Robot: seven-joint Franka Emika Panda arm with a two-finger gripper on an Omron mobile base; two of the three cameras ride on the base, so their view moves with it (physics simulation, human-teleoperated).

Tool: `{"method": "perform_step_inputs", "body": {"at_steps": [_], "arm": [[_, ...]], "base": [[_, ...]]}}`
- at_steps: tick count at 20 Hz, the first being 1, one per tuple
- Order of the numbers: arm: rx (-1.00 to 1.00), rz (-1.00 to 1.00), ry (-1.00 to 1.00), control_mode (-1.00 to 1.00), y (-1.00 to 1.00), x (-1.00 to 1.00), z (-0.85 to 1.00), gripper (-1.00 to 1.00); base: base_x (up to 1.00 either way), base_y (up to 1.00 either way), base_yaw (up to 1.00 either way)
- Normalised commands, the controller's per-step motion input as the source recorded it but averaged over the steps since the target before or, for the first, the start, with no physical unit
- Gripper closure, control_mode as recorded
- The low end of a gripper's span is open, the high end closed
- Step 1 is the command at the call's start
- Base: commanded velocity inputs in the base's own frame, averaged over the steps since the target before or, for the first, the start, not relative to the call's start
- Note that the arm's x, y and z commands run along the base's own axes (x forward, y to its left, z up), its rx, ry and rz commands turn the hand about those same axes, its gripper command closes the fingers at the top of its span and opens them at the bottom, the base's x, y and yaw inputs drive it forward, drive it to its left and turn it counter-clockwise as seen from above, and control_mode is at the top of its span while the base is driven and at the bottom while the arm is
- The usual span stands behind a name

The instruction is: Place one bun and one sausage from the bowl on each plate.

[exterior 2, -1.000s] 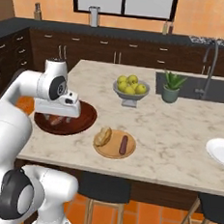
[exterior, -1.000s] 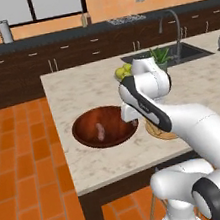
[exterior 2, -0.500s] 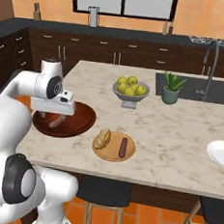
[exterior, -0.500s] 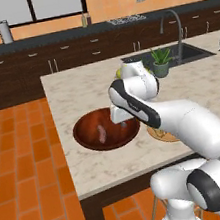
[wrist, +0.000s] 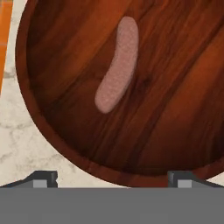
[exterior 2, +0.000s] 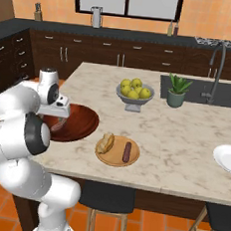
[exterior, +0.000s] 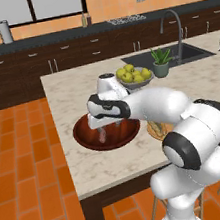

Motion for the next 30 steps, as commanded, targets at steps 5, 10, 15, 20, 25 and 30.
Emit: {"method": "perform_step_inputs", "body": {"at_steps": [5, 10, 15, 20, 25, 30], "arm": [[0.01, 0.0, 0.01, -1.0, 0.07, 0.74, -0.36, -1.0], [0.0, 0.0, 0.0, -1.0, 0.03, 0.51, -0.62, -1.0], [0.0, 0.0, 0.04, -1.0, 0.09, 0.14, -0.46, -1.0], [0.0, 0.0, 0.03, -1.0, 0.05, 0.0, -0.3, -1.0], [0.0, 0.0, 0.0, -1.0, 0.0, 0.0, -0.07, 1.0], [0.0, -0.05, -0.1, -1.0, 0.0, -0.1, 0.41, 1.0]], "base": [[0.0, 0.0, 0.0], [0.0, 0.0, 0.0], [0.0, 0.0, 0.0], [0.0, 0.0, 0.0], [0.0, 0.0, 0.0], [0.0, 0.0, 0.0]]}}
